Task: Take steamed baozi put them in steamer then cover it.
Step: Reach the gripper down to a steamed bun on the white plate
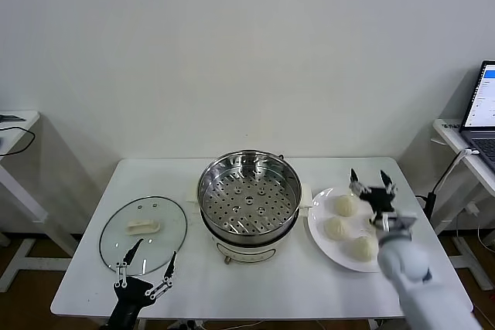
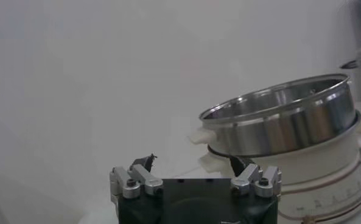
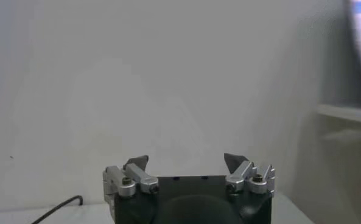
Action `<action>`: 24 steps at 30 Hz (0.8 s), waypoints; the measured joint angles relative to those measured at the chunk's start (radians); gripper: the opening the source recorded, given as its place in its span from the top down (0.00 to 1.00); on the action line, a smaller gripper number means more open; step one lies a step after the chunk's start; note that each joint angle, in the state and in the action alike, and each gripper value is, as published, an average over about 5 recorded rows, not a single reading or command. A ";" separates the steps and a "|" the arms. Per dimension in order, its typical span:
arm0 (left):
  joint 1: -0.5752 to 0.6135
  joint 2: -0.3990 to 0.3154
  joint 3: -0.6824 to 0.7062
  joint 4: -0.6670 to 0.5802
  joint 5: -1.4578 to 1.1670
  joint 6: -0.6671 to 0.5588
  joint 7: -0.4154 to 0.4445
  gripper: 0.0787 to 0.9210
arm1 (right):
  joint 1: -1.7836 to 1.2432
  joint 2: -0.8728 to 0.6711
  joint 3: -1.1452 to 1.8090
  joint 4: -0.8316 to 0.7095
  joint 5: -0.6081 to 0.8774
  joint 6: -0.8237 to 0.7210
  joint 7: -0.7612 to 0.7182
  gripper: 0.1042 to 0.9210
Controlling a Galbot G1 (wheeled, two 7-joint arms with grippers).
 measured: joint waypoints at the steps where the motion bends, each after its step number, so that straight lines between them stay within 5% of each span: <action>1: 0.000 0.000 -0.001 -0.001 0.000 0.000 0.000 0.12 | 0.037 -0.018 -0.029 -0.027 -0.009 -0.002 -0.056 0.12; 15: 0.015 -0.007 -0.006 -0.013 0.005 0.010 0.000 0.12 | 0.542 -0.098 -0.402 -0.389 -0.421 0.115 -0.899 0.12; 24: 0.028 -0.019 -0.016 -0.015 0.009 0.006 0.000 0.12 | 0.697 -0.039 -0.568 -0.538 -0.700 0.187 -1.120 0.12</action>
